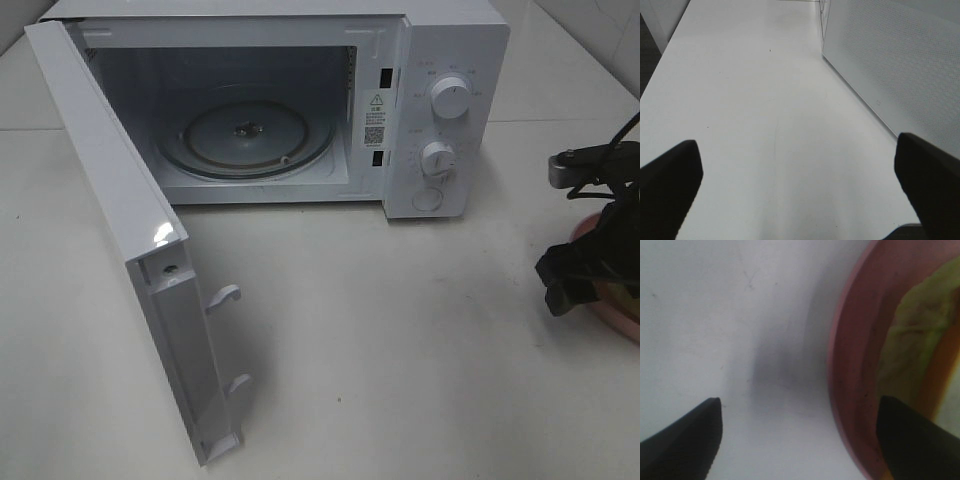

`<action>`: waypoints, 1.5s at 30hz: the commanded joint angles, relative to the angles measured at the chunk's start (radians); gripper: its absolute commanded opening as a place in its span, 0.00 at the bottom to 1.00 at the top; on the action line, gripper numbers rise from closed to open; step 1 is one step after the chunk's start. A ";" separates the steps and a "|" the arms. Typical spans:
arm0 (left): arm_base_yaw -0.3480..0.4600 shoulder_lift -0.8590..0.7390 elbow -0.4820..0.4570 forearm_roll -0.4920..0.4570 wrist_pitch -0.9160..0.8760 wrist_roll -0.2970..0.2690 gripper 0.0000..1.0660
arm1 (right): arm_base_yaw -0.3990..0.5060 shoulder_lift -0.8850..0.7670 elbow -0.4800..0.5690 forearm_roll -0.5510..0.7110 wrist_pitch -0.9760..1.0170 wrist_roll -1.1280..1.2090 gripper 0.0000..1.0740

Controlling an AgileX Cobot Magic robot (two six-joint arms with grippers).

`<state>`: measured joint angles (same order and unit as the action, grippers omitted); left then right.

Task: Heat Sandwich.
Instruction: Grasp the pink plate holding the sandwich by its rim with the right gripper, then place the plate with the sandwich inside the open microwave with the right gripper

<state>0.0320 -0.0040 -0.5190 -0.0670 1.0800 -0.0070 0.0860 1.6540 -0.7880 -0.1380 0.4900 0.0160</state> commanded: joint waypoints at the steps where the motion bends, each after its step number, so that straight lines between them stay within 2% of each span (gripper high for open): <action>1: 0.005 -0.016 0.001 -0.002 -0.009 0.000 0.94 | -0.006 0.027 -0.027 -0.065 -0.008 0.044 0.74; 12: 0.005 -0.016 0.001 -0.002 -0.009 0.000 0.94 | -0.006 0.141 -0.045 -0.068 -0.085 0.042 0.73; 23: 0.005 -0.016 0.001 -0.002 -0.009 0.000 0.94 | -0.006 0.164 -0.045 -0.082 -0.107 0.041 0.68; 25: 0.005 -0.016 0.001 -0.002 -0.009 0.000 0.94 | -0.006 0.164 -0.045 -0.097 -0.100 0.042 0.65; 26: 0.005 -0.016 0.001 -0.002 -0.009 0.000 0.94 | -0.006 0.164 -0.045 -0.098 -0.099 0.042 0.57; 27: 0.005 -0.016 0.001 -0.002 -0.009 0.000 0.94 | -0.006 0.164 -0.045 -0.098 -0.099 0.042 0.57; 30: 0.005 -0.016 0.001 -0.002 -0.009 0.000 0.94 | -0.006 0.164 -0.045 -0.099 -0.097 0.043 0.38; 31: 0.005 -0.016 0.001 -0.002 -0.009 0.000 0.94 | -0.006 0.164 -0.045 -0.099 -0.097 0.043 0.38; 32: 0.005 -0.016 0.001 -0.002 -0.009 0.000 0.94 | -0.006 0.167 -0.045 -0.101 -0.096 0.043 0.21; 35: 0.005 -0.016 0.001 -0.002 -0.009 0.000 0.94 | -0.006 0.186 -0.045 -0.123 -0.089 0.043 0.00; 45: 0.005 -0.016 0.001 -0.002 -0.009 0.000 0.94 | -0.006 0.195 -0.053 -0.151 -0.059 0.055 0.00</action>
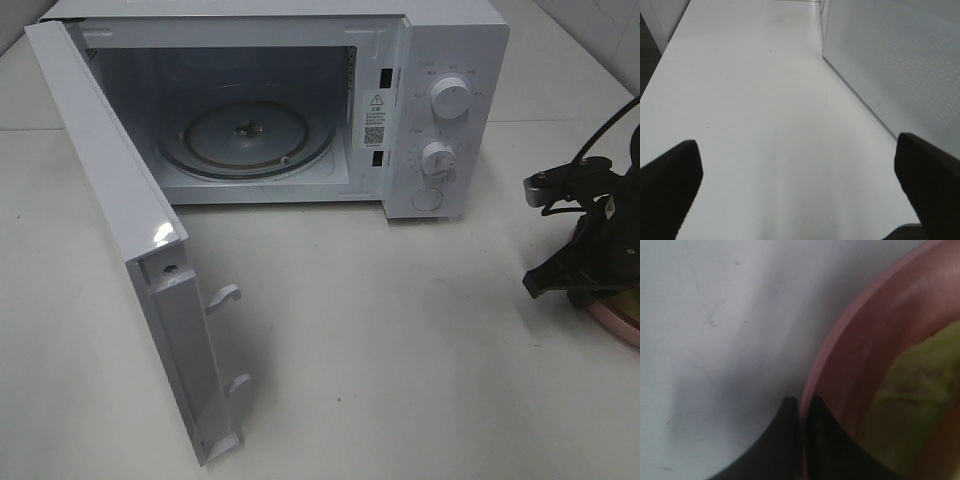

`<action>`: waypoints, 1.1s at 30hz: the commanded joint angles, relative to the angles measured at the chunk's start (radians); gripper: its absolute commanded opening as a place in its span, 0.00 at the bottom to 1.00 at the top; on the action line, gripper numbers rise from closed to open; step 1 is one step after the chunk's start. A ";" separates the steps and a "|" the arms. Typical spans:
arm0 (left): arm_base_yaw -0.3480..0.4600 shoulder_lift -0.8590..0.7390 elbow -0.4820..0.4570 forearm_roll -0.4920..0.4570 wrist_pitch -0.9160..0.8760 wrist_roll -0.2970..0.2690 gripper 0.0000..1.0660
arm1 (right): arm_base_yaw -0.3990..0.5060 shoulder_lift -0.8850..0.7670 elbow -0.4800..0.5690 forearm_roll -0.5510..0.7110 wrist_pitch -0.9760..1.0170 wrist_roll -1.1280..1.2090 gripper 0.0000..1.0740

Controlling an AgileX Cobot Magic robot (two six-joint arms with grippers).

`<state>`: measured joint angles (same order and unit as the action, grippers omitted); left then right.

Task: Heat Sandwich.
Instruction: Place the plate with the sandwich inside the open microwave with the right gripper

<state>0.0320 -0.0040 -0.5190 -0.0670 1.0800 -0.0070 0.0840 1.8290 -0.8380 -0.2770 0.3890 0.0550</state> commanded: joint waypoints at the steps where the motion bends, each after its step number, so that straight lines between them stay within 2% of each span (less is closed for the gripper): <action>1: 0.005 -0.016 0.001 -0.002 -0.009 0.000 0.94 | -0.003 0.020 -0.009 -0.020 0.057 0.020 0.00; 8: 0.005 -0.016 0.001 -0.002 -0.009 0.000 0.94 | 0.000 0.003 -0.026 -0.105 0.129 0.090 0.00; 15: 0.005 -0.016 0.001 -0.002 -0.009 0.000 0.94 | 0.018 -0.051 -0.026 -0.117 0.163 0.098 0.00; 28: 0.005 -0.016 0.001 -0.002 -0.009 0.000 0.94 | 0.147 -0.166 -0.014 -0.134 0.299 0.108 0.00; 33: 0.005 -0.016 0.001 -0.002 -0.009 0.000 0.94 | 0.190 -0.237 0.030 -0.134 0.313 0.107 0.00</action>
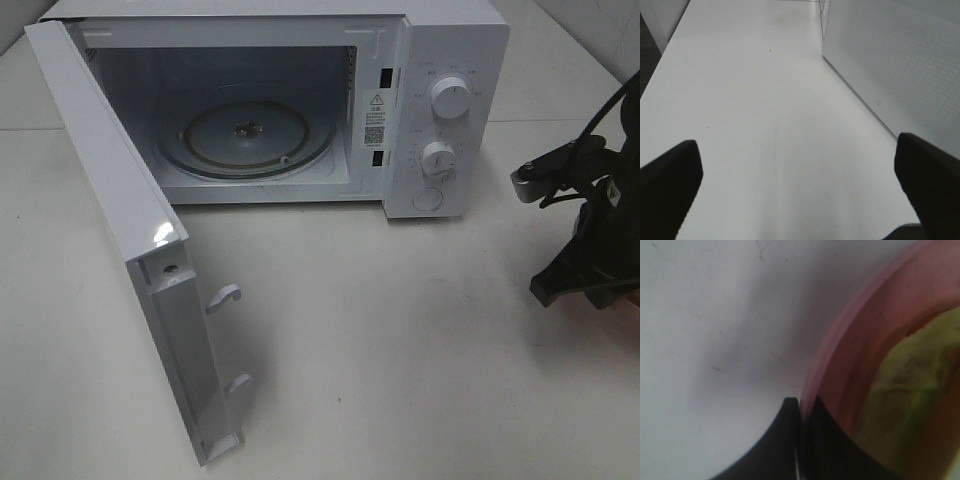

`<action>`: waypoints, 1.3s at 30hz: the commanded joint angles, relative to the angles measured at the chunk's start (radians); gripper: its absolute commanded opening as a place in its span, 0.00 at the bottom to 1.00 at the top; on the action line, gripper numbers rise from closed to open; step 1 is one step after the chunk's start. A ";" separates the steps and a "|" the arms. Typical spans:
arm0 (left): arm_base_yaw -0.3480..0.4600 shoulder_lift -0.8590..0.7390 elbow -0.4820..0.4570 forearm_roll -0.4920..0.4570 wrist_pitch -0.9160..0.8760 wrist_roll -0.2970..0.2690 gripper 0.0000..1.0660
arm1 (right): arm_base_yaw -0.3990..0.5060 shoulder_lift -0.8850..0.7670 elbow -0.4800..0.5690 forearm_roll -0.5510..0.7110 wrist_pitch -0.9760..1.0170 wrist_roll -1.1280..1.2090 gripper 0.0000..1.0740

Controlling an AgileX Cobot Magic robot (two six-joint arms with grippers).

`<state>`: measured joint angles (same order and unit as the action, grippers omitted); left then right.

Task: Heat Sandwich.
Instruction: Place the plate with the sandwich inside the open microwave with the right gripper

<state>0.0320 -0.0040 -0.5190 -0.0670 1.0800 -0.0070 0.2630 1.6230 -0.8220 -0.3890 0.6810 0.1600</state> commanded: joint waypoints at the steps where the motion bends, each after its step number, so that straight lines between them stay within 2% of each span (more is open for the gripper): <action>1: 0.005 -0.016 0.001 -0.002 -0.009 0.000 0.94 | 0.029 -0.061 0.031 -0.021 0.024 0.003 0.00; 13: 0.005 -0.016 0.001 -0.002 -0.009 0.000 0.94 | 0.141 -0.174 0.098 -0.018 0.054 0.003 0.00; 15: 0.005 -0.016 0.001 -0.002 -0.009 0.000 0.94 | 0.184 -0.199 0.109 -0.018 0.059 0.003 0.00; 17: 0.005 -0.016 0.001 -0.002 -0.009 0.000 0.94 | 0.226 -0.218 0.111 -0.013 0.085 -0.011 0.00; 22: 0.005 -0.016 0.001 -0.002 -0.009 0.000 0.94 | 0.267 -0.237 0.111 -0.003 0.095 -0.016 0.00; 31: 0.005 -0.016 0.001 -0.002 -0.009 0.000 0.94 | 0.418 -0.288 0.111 0.000 0.129 -0.070 0.00; 39: 0.005 -0.016 0.001 -0.002 -0.009 0.000 0.94 | 0.494 -0.315 0.111 0.001 0.144 -0.147 0.00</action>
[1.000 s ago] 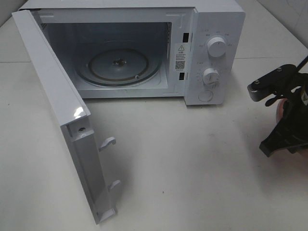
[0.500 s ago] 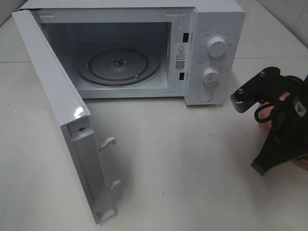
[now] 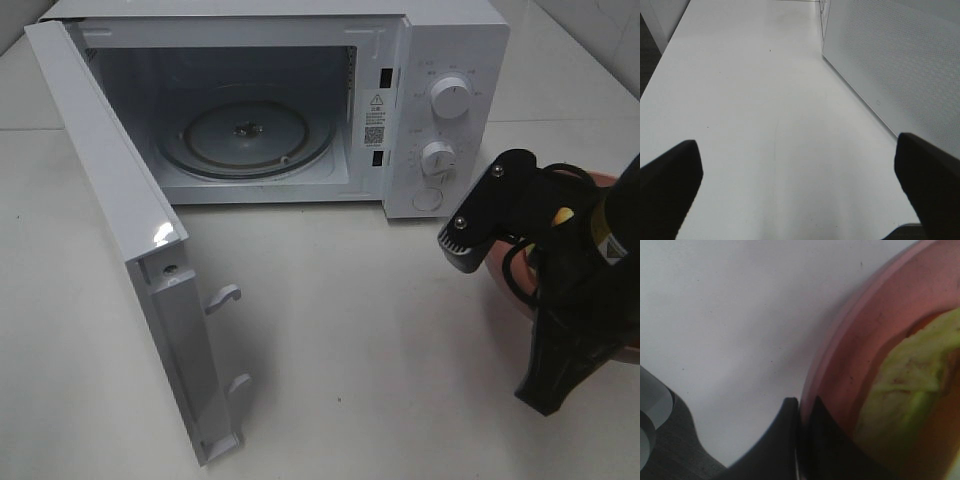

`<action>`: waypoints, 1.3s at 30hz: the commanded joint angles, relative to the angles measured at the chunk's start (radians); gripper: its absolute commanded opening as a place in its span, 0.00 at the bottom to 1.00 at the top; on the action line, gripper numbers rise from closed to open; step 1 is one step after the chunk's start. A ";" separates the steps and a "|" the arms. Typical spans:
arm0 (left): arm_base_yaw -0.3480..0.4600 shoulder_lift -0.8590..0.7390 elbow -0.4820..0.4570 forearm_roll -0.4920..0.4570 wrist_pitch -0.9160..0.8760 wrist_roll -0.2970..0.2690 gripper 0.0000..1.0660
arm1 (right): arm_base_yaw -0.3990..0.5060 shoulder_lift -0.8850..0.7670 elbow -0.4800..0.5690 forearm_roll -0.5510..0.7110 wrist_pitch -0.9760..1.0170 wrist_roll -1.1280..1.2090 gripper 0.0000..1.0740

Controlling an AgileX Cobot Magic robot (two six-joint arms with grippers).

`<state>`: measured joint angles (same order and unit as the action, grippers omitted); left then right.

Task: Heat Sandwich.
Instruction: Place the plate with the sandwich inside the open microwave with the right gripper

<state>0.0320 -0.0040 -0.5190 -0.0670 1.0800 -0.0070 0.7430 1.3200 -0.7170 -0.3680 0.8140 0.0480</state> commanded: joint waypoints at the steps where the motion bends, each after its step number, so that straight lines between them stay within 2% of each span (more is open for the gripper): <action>1: 0.005 -0.016 0.001 -0.002 -0.009 0.000 0.94 | 0.031 -0.016 0.006 -0.020 0.017 -0.063 0.00; 9: 0.005 -0.016 0.001 -0.002 -0.009 0.000 0.94 | 0.087 -0.017 0.006 -0.019 0.021 -0.210 0.00; 17: 0.005 -0.016 0.001 -0.002 -0.009 0.000 0.94 | 0.097 -0.017 0.006 -0.004 0.015 -0.361 0.00; 29: 0.005 -0.016 0.001 -0.002 -0.009 0.000 0.94 | 0.097 -0.017 0.006 0.113 -0.022 -0.808 0.01; 39: 0.005 -0.016 0.001 -0.002 -0.009 0.000 0.94 | 0.097 -0.017 0.006 0.110 -0.060 -0.838 0.01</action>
<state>0.0320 -0.0040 -0.5190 -0.0670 1.0800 -0.0070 0.8400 1.3150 -0.7160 -0.2470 0.7790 -0.7850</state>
